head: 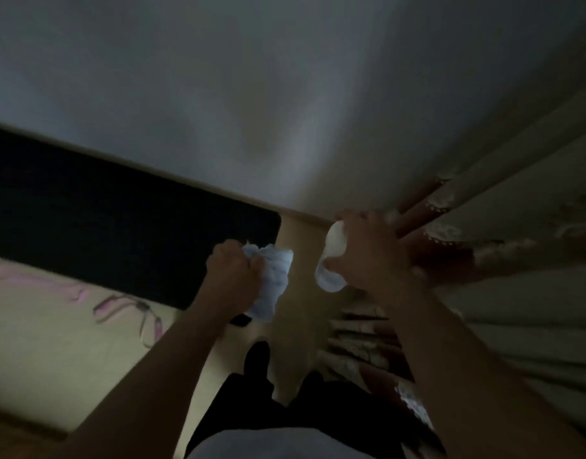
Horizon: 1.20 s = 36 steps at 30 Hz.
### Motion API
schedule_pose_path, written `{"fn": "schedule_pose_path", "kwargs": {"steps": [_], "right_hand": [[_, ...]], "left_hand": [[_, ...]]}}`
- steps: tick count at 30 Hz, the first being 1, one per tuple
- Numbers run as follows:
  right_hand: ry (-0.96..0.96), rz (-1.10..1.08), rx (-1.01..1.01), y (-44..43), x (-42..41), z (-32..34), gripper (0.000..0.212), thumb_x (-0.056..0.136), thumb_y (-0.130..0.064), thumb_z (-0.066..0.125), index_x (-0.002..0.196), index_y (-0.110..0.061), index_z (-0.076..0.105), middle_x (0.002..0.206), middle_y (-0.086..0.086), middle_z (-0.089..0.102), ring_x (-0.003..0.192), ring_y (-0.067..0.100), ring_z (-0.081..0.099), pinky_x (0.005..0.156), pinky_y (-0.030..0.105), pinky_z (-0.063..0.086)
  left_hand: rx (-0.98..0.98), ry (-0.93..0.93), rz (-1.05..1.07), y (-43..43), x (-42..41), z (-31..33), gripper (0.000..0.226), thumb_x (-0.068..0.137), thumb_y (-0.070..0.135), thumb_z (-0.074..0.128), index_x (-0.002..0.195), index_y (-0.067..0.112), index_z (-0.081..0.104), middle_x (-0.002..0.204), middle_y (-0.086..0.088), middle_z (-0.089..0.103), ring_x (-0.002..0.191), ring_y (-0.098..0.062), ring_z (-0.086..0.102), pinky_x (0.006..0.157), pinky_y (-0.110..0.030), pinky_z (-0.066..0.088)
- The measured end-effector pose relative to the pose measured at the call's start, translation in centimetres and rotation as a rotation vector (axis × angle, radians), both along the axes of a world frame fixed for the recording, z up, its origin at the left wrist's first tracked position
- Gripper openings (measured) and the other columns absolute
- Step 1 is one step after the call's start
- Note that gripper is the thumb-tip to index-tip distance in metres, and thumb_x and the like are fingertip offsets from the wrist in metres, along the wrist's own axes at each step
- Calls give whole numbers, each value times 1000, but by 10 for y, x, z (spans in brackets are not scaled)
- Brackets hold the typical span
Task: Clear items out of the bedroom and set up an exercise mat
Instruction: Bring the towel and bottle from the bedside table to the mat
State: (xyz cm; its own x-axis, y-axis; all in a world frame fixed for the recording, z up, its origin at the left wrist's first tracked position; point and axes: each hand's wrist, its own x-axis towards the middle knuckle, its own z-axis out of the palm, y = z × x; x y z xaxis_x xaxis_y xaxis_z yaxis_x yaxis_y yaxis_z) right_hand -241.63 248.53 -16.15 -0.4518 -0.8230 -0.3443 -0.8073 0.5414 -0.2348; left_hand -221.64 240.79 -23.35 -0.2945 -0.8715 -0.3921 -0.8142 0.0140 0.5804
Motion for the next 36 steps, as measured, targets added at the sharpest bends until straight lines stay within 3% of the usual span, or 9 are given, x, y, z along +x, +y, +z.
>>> {"fn": "schedule_pose_path", "kwargs": {"steps": [3,7,12,18,22,26,31,36], "right_hand": [[-20,-15,-9,-15,-20,-34,76,70,-47,84,134,-27,47,134,7,43,115,32,55,87,39,50],[-43,42,2,-31,-41,-123,75,68,-47,83,131,-24,49,130,11,44,113,34,54,82,38,50],[-60,-12,-73,-24,-60,-261,77,69,-47,82,134,-28,46,135,8,40,119,36,48,82,40,48],[-86,-77,-146,-19,-86,-426,76,66,-42,84,133,-31,50,140,4,42,123,34,48,83,36,44],[-78,-99,-176,-31,-95,-527,74,67,-42,83,132,-30,50,140,5,42,123,34,48,82,35,40],[-76,-80,-164,-36,-99,-590,75,66,-42,84,133,-27,52,138,6,43,121,36,48,88,38,46],[-15,-16,-205,-56,-109,-610,72,66,-43,84,129,-26,53,133,8,49,117,35,53,86,40,48],[-60,-168,-294,-56,-107,-616,69,69,-36,84,129,-30,51,138,5,42,123,34,48,76,35,39]], "left_hand": [[50,-23,104,12,-23,-25,36,94,27,54,124,7,49,126,-17,51,117,-35,49,96,-44,42],[99,-50,55,32,-39,-96,35,99,33,51,125,9,45,119,-9,45,113,-28,46,98,-42,41],[123,34,174,63,-58,-219,38,94,44,58,117,16,50,113,-5,50,99,-22,55,88,-45,52],[123,9,204,75,-88,-386,38,91,44,61,111,14,55,110,-8,56,97,-25,59,85,-41,51],[92,-24,106,70,-100,-492,35,90,47,61,110,20,53,109,-4,54,92,-17,54,77,-31,44],[128,-106,31,54,-110,-561,40,85,49,64,110,20,56,112,-8,56,97,-26,59,88,-41,51],[202,-163,-14,17,-144,-600,47,74,58,65,104,22,56,108,-6,58,93,-24,61,84,-44,56],[229,-421,-160,16,-184,-641,66,89,67,49,131,16,55,134,-11,52,122,-30,50,99,-42,41]]}}
